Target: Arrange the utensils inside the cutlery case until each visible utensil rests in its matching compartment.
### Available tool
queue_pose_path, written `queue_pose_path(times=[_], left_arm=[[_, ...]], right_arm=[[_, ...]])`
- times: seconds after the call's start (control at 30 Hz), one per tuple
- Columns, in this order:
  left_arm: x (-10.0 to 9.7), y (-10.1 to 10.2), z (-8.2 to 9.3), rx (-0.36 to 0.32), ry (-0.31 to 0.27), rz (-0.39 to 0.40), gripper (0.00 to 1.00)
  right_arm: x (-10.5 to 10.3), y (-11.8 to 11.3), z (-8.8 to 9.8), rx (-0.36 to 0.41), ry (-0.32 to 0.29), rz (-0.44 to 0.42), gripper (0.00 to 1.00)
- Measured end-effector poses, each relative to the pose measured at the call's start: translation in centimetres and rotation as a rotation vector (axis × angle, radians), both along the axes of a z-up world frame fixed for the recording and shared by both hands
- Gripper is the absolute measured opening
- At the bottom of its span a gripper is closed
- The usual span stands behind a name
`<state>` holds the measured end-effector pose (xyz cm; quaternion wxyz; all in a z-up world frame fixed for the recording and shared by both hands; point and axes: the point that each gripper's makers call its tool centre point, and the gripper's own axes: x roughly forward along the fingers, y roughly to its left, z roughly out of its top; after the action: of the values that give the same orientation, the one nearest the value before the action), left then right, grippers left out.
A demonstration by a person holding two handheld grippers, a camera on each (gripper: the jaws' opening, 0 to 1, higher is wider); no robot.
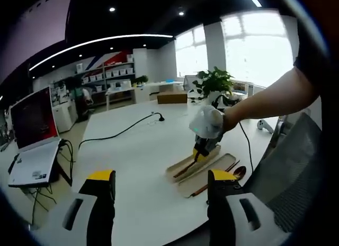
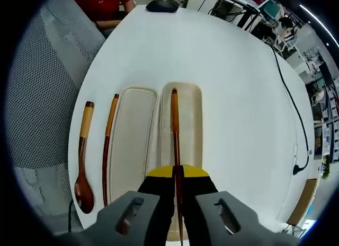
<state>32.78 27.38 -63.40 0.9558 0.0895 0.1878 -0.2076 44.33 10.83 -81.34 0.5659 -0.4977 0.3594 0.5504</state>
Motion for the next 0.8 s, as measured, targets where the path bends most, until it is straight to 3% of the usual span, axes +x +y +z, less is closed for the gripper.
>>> queue_pose_path(times=[0.3,0.8], left_arm=[[-0.1,-0.2,-0.1,0.008,0.008,-0.008,0.73],[0.0,-0.2,-0.2,0.010,0.011,-0.012,0.73]], right_arm=[[0.0,0.0,-0.8,0.018,0.048,-0.033,0.00],[0.3,-0.1,-1.4,0.010,0.052,-0.035,0.00]])
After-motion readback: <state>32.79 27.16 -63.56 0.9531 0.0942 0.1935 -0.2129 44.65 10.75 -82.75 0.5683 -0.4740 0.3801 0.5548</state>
